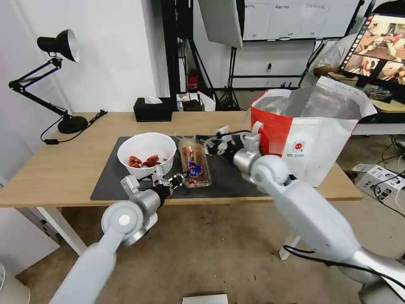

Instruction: Pick up the trash from the table and place it into the takeout bag.

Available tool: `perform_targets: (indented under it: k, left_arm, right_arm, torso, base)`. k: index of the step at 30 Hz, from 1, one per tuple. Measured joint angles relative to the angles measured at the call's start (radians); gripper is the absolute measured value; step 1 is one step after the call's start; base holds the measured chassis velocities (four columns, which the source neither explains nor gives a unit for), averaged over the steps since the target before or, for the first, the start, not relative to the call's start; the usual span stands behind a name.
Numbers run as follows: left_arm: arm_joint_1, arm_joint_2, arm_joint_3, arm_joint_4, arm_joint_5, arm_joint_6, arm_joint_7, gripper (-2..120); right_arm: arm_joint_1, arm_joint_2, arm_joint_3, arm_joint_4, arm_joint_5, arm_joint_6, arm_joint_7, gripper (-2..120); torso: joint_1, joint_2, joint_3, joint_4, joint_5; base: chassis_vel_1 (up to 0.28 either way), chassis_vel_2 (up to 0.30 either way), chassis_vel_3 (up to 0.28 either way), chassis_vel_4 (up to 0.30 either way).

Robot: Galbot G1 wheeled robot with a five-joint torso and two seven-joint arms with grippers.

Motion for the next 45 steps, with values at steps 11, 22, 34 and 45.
perform_targets:
  k: [11, 22, 34, 45]
  left_arm:
    - [-0.006, 0.067, -0.064, -0.087, -0.011, -0.031, -0.006, 0]
    - [-0.175, 0.167, -0.06, -0.089, -0.015, -0.06, 0.029, 0]
    - [-0.549, 0.201, 0.233, 0.043, 0.037, -0.128, 0.058, 0]
    - [-0.879, -0.01, 0.547, 0.253, 0.204, -0.21, 0.084, 0]
  right_arm:
    - [-0.311, -0.081, 0.212, 0.189, -0.081, 0.084, 0.063, 0]
    - [-0.69, -0.063, 0.378, 0.368, -0.311, 0.215, 0.073, 10]
    - [-1.015, 0.03, 0.509, 0.441, -0.467, 0.329, 0.067, 55]
    - [-1.129, 0.103, 0.522, 0.402, -0.577, 0.437, 0.079, 93]
  torso:
    - [0.0, 0.0, 0.0, 0.0001, -0.0001]
    - [0.0, 0.0, 0.0, 0.0, -0.0003]
    - [0.0, 0.0, 0.0, 0.0002, -0.0001]
    - [0.0, 0.0, 0.0, 0.0001, 0.0002]
  base:
    - [0.0, 0.0, 0.0, 0.0]
    - [0.0, 0.0, 0.0, 0.0]
    - [0.0, 0.0, 0.0, 0.0]
    - [0.0, 0.0, 0.0, 0.0]
